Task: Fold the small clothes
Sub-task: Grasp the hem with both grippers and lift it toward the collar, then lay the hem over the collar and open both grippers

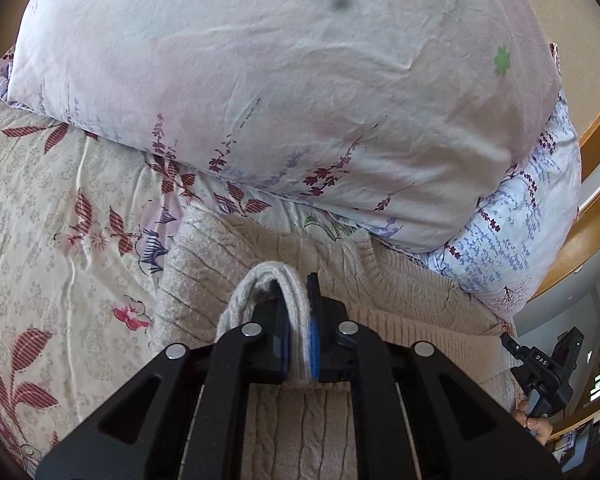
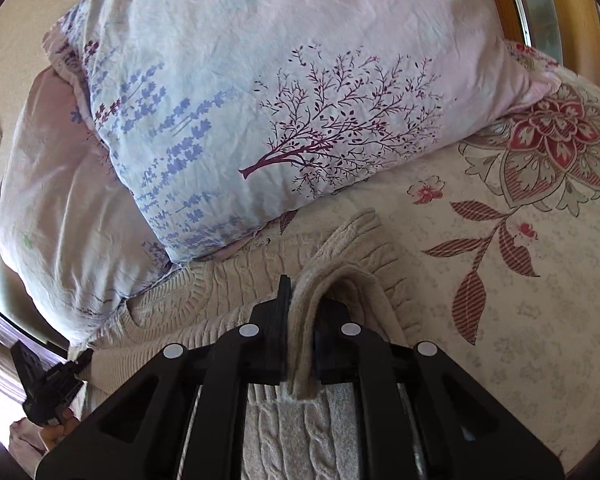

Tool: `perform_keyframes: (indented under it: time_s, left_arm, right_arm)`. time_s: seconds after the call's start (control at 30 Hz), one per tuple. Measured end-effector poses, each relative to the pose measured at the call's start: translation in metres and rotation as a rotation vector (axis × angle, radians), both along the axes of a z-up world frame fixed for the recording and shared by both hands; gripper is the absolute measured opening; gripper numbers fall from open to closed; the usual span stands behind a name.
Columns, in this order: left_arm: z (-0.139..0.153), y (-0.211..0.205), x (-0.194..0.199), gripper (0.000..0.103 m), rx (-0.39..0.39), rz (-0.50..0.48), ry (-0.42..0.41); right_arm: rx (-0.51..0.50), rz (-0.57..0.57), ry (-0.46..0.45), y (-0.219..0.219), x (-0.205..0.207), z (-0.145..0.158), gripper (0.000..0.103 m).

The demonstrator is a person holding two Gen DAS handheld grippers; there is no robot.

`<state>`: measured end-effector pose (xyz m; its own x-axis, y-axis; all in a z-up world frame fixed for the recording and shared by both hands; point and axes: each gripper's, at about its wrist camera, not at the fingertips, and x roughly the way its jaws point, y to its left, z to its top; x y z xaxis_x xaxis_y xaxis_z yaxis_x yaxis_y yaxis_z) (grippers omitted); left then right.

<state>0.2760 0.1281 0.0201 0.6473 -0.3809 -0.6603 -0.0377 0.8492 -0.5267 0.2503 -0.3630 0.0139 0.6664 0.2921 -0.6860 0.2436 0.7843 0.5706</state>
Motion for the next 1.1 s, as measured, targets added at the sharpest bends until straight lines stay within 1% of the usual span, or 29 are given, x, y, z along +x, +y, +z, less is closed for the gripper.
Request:
perform_keyframes:
  time_s: [0.07,0.1,0.13,0.17,0.2,0.23,0.3,0.33,0.4,0.5,0.53,0.57,0.7,0.9,0.97,1.03,1.1]
  left_arm:
    - [-0.001,0.0,0.003,0.019,-0.03,0.003,0.005]
    - [-0.001,0.0,0.004,0.028,-0.05,0.004,0.002]
    - [0.0,0.0,0.005,0.036,-0.064,0.006,-0.004]
    - [0.001,-0.001,0.005,0.04,-0.073,0.008,-0.011]
    - [0.004,-0.003,0.004,0.049,-0.076,0.011,-0.022]
    - [0.007,-0.004,0.004,0.056,-0.069,0.019,-0.036]
    - [0.016,-0.005,0.0,0.061,-0.049,0.039,-0.068]
    - [0.02,-0.005,-0.003,0.062,-0.042,0.039,-0.083]
    - [0.028,-0.002,-0.009,0.062,-0.02,0.027,-0.105]
    - [0.036,0.002,-0.024,0.06,0.039,-0.01,-0.121]
    - [0.037,0.004,-0.031,0.056,0.06,-0.021,-0.123]
    - [0.037,0.006,-0.037,0.054,0.076,-0.034,-0.122]
    - [0.029,0.015,-0.059,0.045,0.125,-0.075,-0.102]
    - [0.013,0.014,-0.082,0.042,0.205,-0.121,-0.092]
    - [0.01,0.011,-0.086,0.037,0.226,-0.136,-0.086]
    - [0.006,0.007,-0.087,0.034,0.247,-0.146,-0.082]
    - [0.004,0.005,-0.088,0.031,0.255,-0.151,-0.078]
  right_arm:
    - [0.064,-0.01,0.01,-0.004,0.007,-0.003,0.038]
    - [0.095,-0.017,0.0,-0.006,0.009,-0.002,0.043]
    - [0.112,-0.023,-0.012,-0.007,0.01,0.0,0.053]
    - [0.118,-0.027,-0.025,-0.007,0.011,0.003,0.059]
    - [0.116,-0.029,-0.038,-0.007,0.012,0.006,0.062]
    - [0.103,-0.032,-0.05,-0.006,0.012,0.01,0.062]
    - [0.076,-0.031,-0.07,-0.004,0.009,0.017,0.062]
    - [0.061,-0.03,-0.083,-0.004,0.004,0.022,0.062]
    - [0.021,-0.027,-0.108,-0.006,-0.009,0.03,0.062]
    - [-0.049,-0.029,-0.107,-0.015,-0.03,0.037,0.061]
    - [-0.072,-0.026,-0.101,-0.017,-0.038,0.039,0.056]
    - [-0.09,-0.02,-0.094,-0.021,-0.045,0.038,0.053]
    - [-0.125,0.033,-0.06,-0.025,-0.065,0.029,0.051]
    - [-0.179,0.109,-0.02,-0.01,-0.078,0.016,0.047]
    - [-0.188,0.126,-0.009,-0.007,-0.077,0.013,0.04]
    - [-0.194,0.141,0.0,-0.005,-0.076,0.011,0.035]
    - [-0.212,0.146,0.002,-0.003,-0.076,0.01,0.033]
